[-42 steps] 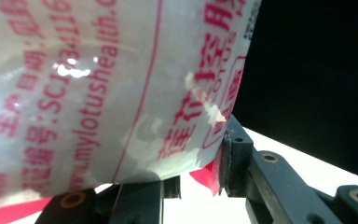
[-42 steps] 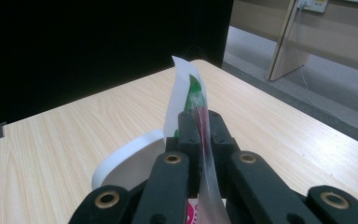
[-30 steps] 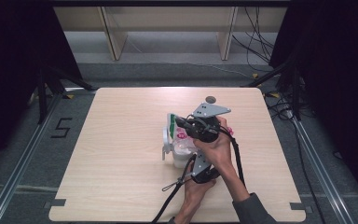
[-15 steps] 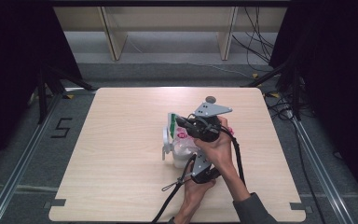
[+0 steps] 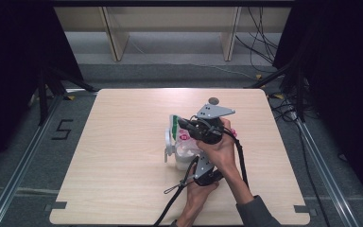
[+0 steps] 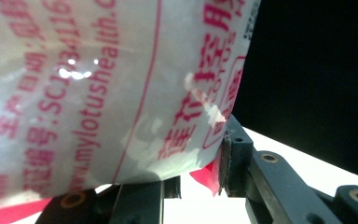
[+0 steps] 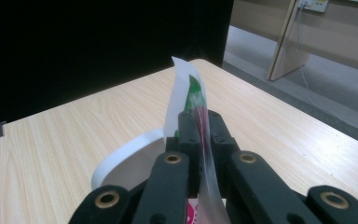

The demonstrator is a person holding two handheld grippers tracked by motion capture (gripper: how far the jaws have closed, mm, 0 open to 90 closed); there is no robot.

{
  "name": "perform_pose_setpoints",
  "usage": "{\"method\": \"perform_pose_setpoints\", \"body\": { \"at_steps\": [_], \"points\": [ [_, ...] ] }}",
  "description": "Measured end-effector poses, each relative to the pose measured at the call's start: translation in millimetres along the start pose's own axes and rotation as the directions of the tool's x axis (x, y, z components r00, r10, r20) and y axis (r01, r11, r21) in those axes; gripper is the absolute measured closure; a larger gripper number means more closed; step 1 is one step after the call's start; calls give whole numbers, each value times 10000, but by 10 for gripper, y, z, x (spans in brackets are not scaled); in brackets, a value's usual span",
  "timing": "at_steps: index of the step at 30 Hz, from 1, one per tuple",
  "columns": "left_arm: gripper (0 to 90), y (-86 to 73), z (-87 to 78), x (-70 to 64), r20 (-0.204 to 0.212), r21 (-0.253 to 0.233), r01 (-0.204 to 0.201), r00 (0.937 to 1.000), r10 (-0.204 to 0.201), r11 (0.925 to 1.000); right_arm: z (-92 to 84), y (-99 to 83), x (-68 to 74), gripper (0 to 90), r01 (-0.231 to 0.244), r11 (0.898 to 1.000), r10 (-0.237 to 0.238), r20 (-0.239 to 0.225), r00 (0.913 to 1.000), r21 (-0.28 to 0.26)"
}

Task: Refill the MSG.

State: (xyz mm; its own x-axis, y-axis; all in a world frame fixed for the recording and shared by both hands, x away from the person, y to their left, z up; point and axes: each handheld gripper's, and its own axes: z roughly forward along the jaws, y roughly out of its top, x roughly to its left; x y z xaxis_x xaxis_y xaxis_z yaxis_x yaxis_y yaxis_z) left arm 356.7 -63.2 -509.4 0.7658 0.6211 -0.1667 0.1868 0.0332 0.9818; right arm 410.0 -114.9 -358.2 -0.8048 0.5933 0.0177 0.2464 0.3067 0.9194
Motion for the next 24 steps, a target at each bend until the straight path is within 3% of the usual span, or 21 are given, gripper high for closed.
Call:
{"method": "perform_pose_setpoints", "body": {
  "at_steps": [1,6,10,11,19,21,24],
  "points": [
    [729,2,-6,-1,12,22,-26,10000,26,10000,-6,0,7,881,-144,9999,144,33,9999,9],
    [729,-5,2,9,12,35,-30,10000,30,10000,4,-5,-4,881,150,9999,-151,134,9998,63],
    [729,5,-3,4,-4,31,-81,10000,81,10000,-7,2,11,882,-178,9998,178,41,9998,-5],
    [729,2,-1,1,-11,49,-75,10000,75,10000,-3,3,3,882,-2,10000,1,-7,10000,-45],
    [729,-1,-1,4,-37,83,-88,10000,89,9999,3,1,5,882,113,9999,-113,83,9999,84],
    [729,-3,7,6,33,-76,-43,10000,43,10000,-4,-5,7,882,-144,9998,142,111,9998,158],
    [729,6,-1,1,-18,27,-67,10000,68,10000,-7,6,11,882,94,9999,-94,44,9999,38]
  ]
}}
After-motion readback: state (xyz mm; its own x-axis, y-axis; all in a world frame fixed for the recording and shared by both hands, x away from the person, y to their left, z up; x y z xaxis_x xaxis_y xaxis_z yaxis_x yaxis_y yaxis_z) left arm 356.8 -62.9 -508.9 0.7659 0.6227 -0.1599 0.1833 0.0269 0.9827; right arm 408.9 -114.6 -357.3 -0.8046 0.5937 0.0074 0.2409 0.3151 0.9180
